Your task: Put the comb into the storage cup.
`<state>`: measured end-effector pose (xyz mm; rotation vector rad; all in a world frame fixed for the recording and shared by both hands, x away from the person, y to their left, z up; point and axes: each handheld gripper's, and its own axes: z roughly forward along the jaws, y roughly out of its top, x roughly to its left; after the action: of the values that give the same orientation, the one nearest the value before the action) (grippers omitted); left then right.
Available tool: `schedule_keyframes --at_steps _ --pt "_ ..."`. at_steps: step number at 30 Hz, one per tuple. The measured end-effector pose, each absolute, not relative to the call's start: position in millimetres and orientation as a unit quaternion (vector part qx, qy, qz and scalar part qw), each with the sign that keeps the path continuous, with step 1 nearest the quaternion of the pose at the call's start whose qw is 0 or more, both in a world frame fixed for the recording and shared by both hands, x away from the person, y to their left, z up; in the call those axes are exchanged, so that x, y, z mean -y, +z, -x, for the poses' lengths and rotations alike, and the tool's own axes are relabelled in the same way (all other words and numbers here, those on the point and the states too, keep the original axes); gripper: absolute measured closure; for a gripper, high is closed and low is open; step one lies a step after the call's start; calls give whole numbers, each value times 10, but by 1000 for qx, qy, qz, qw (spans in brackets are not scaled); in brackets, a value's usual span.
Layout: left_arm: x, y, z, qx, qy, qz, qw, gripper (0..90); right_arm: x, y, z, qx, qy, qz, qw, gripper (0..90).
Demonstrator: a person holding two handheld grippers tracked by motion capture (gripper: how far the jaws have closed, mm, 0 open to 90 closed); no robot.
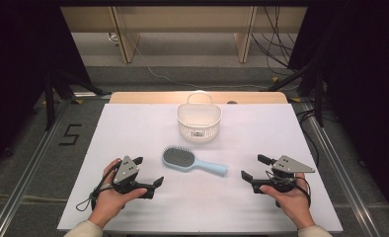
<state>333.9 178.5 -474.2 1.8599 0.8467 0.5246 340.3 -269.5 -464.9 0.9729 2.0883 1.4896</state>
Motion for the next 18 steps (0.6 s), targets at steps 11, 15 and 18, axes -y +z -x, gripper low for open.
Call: schedule_keyframes --at_steps 11,15,18 --pt "-1791 -4738 -3338 -350 218 -766 494 11 2644 -4613 -3433 -739 535 -351 211 214" --pt "-1785 -4736 -3339 -350 218 -766 494 12 2602 -4559 -3480 -735 539 -345 224 386" --pt "-1782 -4739 -3340 -350 218 -766 494 12 2588 -4541 -3528 -736 540 -344 219 600"
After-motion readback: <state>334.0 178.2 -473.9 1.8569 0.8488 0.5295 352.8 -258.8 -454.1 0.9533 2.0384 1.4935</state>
